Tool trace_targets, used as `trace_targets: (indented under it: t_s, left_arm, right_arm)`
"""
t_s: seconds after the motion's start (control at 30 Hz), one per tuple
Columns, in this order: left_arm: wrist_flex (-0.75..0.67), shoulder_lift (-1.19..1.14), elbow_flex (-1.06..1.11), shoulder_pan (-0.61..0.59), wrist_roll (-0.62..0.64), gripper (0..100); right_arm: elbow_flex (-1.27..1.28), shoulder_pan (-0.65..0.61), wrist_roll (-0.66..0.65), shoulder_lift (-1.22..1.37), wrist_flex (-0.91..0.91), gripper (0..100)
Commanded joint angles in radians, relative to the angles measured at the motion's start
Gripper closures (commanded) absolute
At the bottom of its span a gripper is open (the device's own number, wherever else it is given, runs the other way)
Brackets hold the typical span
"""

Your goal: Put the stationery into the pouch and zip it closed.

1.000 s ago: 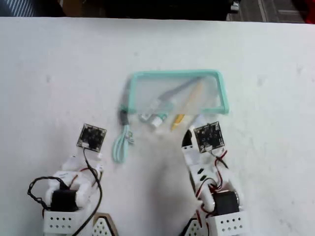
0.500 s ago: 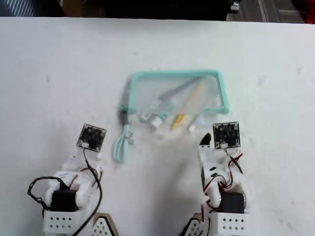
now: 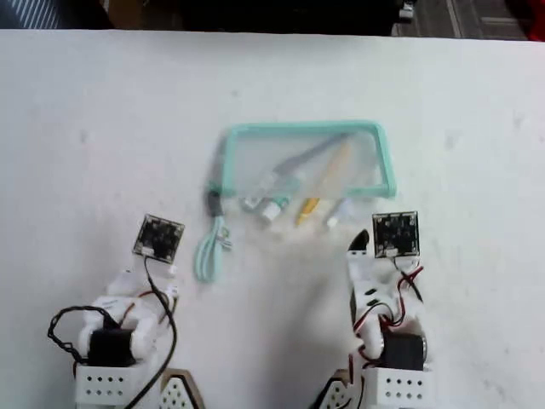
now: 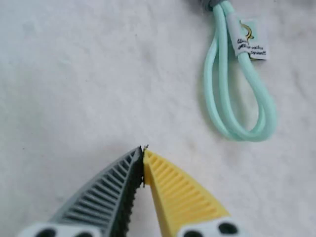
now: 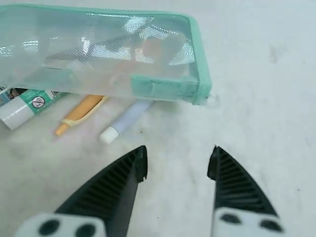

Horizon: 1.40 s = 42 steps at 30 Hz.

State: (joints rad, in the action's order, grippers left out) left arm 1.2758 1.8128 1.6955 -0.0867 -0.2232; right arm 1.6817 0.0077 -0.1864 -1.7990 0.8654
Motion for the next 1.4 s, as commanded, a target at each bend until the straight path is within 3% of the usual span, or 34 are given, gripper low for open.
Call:
trace_targets:
  t_s: [0.0, 0.23, 0.33, 0.7, 0.83, 0.97, 1.17, 1.27, 1.37]
  left_arm:
    - [0.008, 0.007, -0.002, 0.008, -0.002, 98]
    - [-0.006, 0.007, -0.002, 0.004, -0.006, 98]
    - [-0.074, 0.007, -0.018, 0.007, -0.006, 98]
    - [-0.035, 0.007, -0.485, 0.044, 0.002, 98]
    - [-0.017, 0.007, -0.425, 0.156, -0.005, 98]
    - [-0.094, 0.007, -0.358, 0.171, -0.008, 98]
    - [-0.218, 0.007, -0.287, 0.17, -0.215, 98]
    - [-0.282, 0.007, -0.216, 0.14, -0.074, 98]
    - [-0.305, 0.007, -0.201, 0.019, 0.037, 98]
  right_arm:
    - [0.009, 0.005, 0.005, -0.007, -0.013, 80.0]
    - [0.009, 0.007, 0.005, -0.007, -0.013, 80.0]
    - [0.009, 0.008, 0.006, -0.007, -0.013, 80.0]
    - [0.009, 0.008, 0.005, -0.007, -0.016, 79.8]
    - [0.009, 0.008, 0.005, -0.007, -0.015, 79.8]
    - [0.009, 0.008, 0.005, -0.007, -0.015, 79.8]
    - [0.009, 0.008, 0.005, -0.007, -0.013, 79.8]
    - [0.009, 0.008, 0.005, -0.007, -0.013, 79.8]
    - [0.009, 0.008, 0.005, -0.007, -0.013, 79.8]
